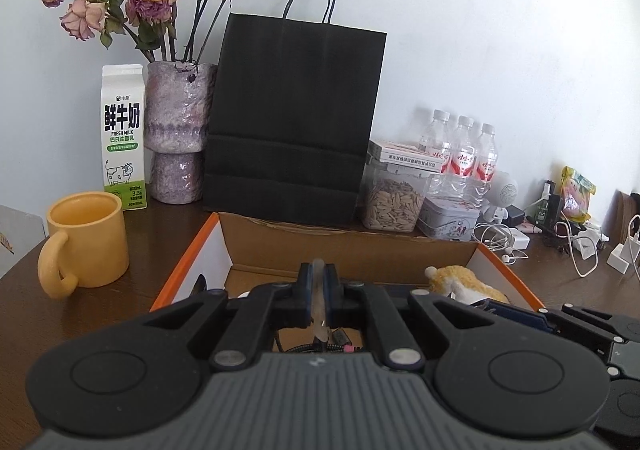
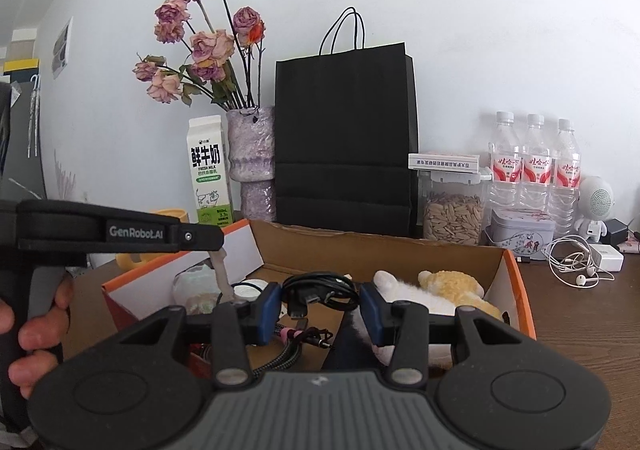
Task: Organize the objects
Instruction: 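Open the left tool to drop the ring while the right tool releases the cable into the box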
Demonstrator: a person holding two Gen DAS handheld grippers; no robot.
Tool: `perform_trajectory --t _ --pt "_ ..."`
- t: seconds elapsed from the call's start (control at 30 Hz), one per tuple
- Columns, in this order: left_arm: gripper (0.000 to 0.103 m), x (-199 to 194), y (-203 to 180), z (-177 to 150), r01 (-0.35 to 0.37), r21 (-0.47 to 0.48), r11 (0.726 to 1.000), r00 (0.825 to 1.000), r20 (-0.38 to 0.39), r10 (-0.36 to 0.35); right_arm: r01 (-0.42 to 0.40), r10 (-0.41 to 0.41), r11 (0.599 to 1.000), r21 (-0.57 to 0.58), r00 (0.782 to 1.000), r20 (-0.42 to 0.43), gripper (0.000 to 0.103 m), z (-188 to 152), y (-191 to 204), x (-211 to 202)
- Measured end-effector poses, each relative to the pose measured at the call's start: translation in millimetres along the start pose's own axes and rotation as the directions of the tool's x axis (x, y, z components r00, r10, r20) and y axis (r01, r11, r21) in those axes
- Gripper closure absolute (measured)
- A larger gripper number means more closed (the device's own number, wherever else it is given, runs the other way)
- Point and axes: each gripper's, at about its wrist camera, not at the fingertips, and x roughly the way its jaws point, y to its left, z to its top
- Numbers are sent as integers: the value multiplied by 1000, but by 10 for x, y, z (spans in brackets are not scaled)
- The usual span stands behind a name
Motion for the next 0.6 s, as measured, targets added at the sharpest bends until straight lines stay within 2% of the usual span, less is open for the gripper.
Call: perform_trajectory --t 0.1,0.2,0.23,0.27,0.3,0.33,0.37,0.43,0.6 --pt "96 21 7 -19 -6 1 1000 1000 -6 6 3 -3 1000 4 1000 -4 61 -7 -17 8" --pt "87 35 14 -35 -31 -1 1000 999 -15 31 20 -20 1000 7 1000 -9 57 -7 -24 -1" --pt "69 38 19 -41 -37 -5 999 999 -19 37 27 -27 1000 8 1000 -7 44 -5 -28 -12" --pt "43 36 22 -47 -43 -8 999 999 -18 42 39 -39 999 10 999 -1 35 -3 -31 -25" --pt "30 29 22 -53 -54 -10 999 999 -11 53 55 -55 998 11 998 8 16 -4 -31 -40" --pt "11 16 19 -57 -62 -9 998 998 1 62 73 -73 997 9 997 17 8 -5 -30 -55" --pt "1 1 15 -61 -71 -8 997 997 15 71 84 -84 996 7 996 22 7 -7 -25 -66" --pt "0 -19 8 -58 -77 -2 997 996 33 77 93 -93 996 15 995 22 0 -7 -39 -76" --pt "0 -13 20 -59 -77 -4 997 997 27 77 102 -102 994 28 995 18 0 -5 -52 -91"
